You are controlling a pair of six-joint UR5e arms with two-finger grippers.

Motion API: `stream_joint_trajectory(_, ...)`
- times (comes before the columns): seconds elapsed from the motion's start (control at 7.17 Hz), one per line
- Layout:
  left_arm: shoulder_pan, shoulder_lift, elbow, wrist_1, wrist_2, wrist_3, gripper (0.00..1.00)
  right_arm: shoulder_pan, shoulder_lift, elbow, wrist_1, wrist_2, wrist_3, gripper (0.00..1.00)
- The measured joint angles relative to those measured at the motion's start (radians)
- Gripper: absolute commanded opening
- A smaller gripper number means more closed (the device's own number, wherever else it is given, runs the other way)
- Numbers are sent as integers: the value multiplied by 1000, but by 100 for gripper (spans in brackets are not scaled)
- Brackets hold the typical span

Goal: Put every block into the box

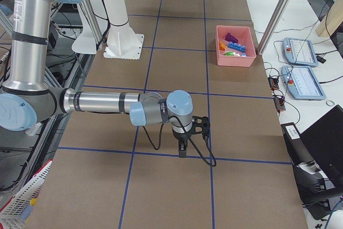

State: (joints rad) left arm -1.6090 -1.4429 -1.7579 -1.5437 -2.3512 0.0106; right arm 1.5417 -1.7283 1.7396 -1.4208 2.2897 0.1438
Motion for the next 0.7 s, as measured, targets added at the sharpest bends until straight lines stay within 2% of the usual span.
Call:
stream_joint_trajectory(0.28, 1, 0, -7, -3, -7, -17, 100, 1, 2, 0, -20, 4, -1, 100)
stream_joint_trajectory(0.7, 1, 0, -6, -5, -20, -19, 100, 9, 17, 16, -141, 31, -9, 100)
